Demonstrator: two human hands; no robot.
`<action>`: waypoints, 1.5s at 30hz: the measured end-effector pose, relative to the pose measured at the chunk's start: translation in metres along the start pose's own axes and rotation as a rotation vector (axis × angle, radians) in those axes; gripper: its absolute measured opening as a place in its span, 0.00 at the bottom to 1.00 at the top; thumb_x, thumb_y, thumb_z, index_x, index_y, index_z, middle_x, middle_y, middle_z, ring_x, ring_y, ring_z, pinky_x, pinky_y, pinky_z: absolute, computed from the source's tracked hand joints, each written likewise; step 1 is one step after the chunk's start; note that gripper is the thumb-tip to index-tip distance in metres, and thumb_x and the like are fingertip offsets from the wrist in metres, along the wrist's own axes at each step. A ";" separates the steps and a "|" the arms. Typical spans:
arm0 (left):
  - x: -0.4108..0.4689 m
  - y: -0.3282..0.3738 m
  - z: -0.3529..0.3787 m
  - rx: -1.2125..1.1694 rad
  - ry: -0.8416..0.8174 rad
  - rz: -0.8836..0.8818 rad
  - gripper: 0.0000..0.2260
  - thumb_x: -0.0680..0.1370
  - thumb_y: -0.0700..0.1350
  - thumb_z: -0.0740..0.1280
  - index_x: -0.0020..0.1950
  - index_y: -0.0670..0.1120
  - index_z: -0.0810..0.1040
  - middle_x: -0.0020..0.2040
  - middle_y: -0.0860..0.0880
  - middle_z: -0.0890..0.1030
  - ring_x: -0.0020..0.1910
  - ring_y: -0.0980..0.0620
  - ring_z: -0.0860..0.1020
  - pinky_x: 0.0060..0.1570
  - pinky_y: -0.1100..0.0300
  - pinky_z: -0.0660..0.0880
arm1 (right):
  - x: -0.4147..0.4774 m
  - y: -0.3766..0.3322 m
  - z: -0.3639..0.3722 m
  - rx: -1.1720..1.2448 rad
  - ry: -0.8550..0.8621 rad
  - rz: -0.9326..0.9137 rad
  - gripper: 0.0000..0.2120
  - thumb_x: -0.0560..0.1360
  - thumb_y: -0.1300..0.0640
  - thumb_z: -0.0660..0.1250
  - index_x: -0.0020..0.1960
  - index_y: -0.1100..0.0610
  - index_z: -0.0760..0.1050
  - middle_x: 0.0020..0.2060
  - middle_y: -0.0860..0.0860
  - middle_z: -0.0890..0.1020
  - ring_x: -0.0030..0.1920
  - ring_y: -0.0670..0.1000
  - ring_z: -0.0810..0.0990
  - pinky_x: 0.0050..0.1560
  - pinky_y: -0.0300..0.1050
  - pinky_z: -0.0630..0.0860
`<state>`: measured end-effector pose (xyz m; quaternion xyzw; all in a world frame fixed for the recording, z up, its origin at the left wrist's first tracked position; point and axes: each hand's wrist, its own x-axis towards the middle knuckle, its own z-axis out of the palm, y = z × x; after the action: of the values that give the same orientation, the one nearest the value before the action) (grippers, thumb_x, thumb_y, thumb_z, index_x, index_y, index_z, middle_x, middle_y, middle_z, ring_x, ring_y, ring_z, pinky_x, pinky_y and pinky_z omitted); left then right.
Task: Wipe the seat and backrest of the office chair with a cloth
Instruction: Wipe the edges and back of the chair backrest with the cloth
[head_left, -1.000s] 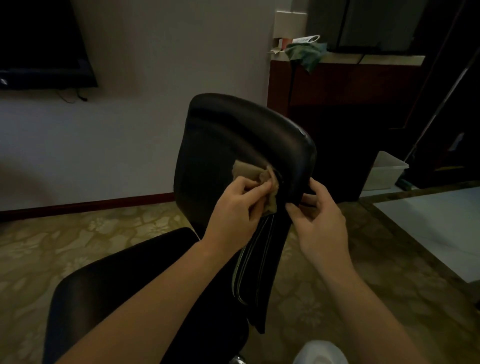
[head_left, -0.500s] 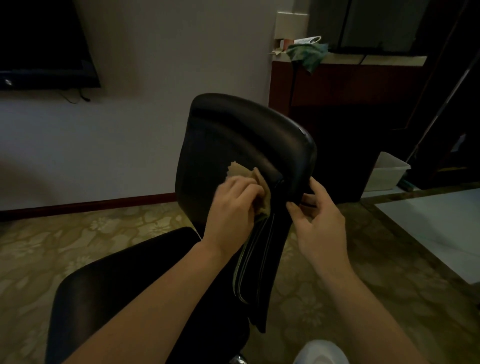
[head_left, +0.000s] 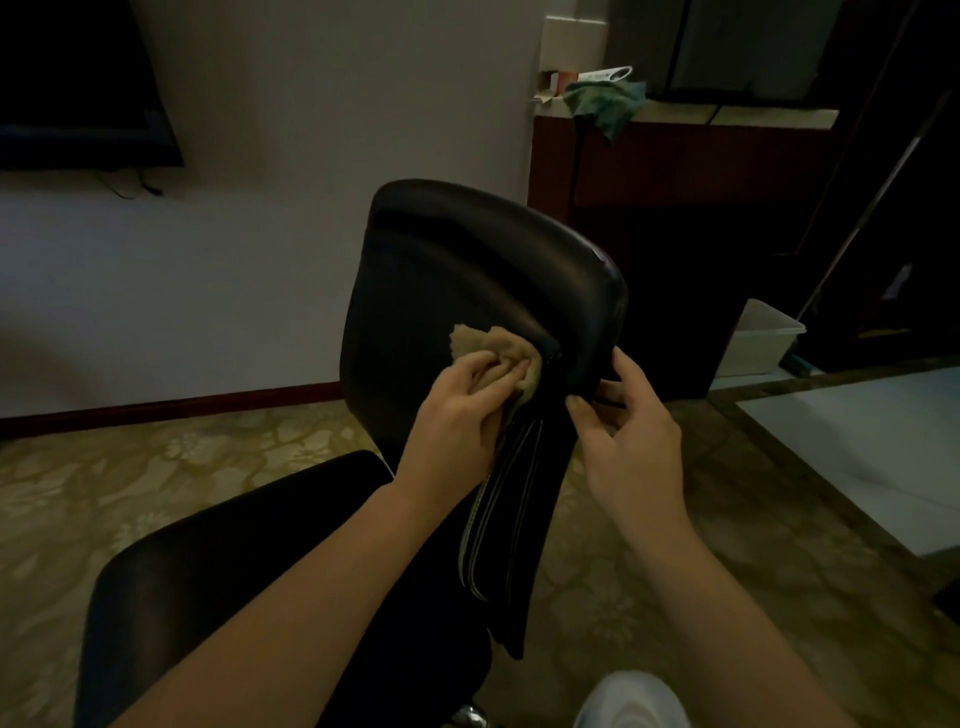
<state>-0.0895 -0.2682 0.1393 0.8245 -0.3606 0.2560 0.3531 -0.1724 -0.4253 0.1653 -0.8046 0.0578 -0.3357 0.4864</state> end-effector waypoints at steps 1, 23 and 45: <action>0.006 0.001 -0.003 -0.023 0.014 -0.011 0.16 0.83 0.44 0.62 0.70 0.47 0.78 0.68 0.44 0.76 0.67 0.48 0.75 0.68 0.51 0.75 | 0.000 0.000 0.000 -0.003 0.004 0.001 0.27 0.77 0.57 0.69 0.74 0.47 0.67 0.53 0.42 0.81 0.53 0.37 0.79 0.55 0.39 0.80; 0.002 -0.006 -0.004 0.025 0.078 0.033 0.23 0.78 0.31 0.68 0.71 0.46 0.77 0.68 0.43 0.78 0.66 0.51 0.75 0.70 0.54 0.71 | -0.002 0.004 0.002 0.025 -0.051 -0.029 0.29 0.78 0.59 0.68 0.75 0.43 0.63 0.54 0.40 0.79 0.56 0.36 0.77 0.53 0.27 0.73; -0.003 -0.003 -0.001 -0.010 0.057 0.059 0.18 0.83 0.47 0.59 0.70 0.45 0.78 0.65 0.42 0.77 0.64 0.44 0.77 0.64 0.49 0.77 | -0.007 0.006 0.006 0.042 -0.058 -0.009 0.33 0.78 0.61 0.67 0.75 0.39 0.59 0.59 0.40 0.75 0.57 0.39 0.76 0.51 0.25 0.73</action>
<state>-0.0888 -0.2646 0.1369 0.8039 -0.3760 0.2880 0.3596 -0.1727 -0.4206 0.1555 -0.8040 0.0330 -0.3157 0.5029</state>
